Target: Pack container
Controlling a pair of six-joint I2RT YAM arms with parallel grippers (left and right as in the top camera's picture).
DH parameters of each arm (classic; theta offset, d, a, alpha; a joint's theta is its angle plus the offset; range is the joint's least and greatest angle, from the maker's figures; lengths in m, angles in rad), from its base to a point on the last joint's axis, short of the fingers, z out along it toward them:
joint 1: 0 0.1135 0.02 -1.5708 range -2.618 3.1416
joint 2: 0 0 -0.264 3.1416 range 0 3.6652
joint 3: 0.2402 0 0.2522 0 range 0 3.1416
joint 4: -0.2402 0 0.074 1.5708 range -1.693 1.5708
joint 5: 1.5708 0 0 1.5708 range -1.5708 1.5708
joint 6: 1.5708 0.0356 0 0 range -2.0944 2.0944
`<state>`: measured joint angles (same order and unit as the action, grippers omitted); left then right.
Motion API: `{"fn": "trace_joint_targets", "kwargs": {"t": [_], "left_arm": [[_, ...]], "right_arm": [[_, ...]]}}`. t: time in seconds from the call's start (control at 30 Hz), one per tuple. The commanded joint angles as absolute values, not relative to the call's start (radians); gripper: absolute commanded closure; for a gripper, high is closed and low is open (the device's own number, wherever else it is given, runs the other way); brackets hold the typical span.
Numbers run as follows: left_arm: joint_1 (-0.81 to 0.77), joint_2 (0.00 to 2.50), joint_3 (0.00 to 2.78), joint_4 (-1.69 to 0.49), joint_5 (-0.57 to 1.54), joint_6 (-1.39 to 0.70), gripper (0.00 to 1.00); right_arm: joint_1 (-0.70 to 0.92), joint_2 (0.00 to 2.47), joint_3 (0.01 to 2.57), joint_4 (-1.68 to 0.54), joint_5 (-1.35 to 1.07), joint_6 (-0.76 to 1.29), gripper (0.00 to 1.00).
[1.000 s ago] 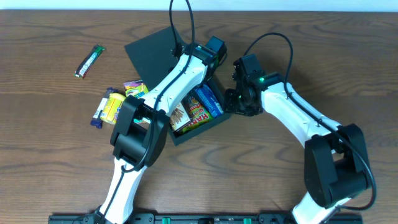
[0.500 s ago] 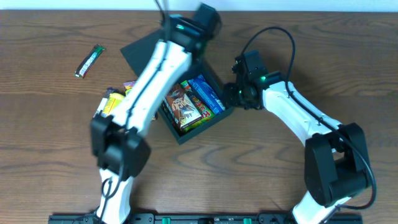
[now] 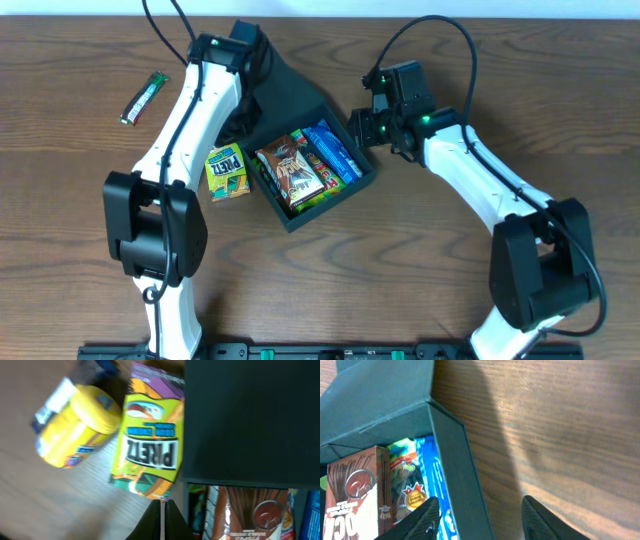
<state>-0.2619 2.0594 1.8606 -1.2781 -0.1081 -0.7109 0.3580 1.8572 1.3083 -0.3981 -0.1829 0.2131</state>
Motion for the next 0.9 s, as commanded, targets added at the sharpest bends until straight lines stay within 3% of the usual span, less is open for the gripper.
{"fn": "trace_joint_targets", "kwargs": {"t": [0.0,0.27,0.3,0.47,0.7,0.87], "left_arm": [[-0.258,2.067,1.852,-1.266,-0.054,-0.725,0.94],[-0.254,2.067,1.852,-1.246,-0.056,-0.71,0.94],[-0.254,2.067,1.852,-1.246,-0.056,-0.71,0.94],[-0.254,2.067,1.852,-1.242,-0.06,-0.702,0.94],[-0.254,2.067,1.852,-1.226,-0.062,-0.694,0.94],[-0.254,2.067,1.852,-1.211,-0.063,-0.679,0.94]], "right_arm": [[0.38,1.911,1.322,-0.392,-0.184,0.177,0.49],[0.4,1.982,1.322,-0.377,-0.236,0.166,0.54],[0.401,1.983,1.322,-0.377,-0.23,0.167,0.58],[0.4,1.988,1.322,-0.386,-0.161,0.221,0.98],[0.4,1.988,1.322,-0.448,-0.123,0.39,0.99],[0.399,1.987,1.322,-0.514,-0.065,0.397,0.99]]}}
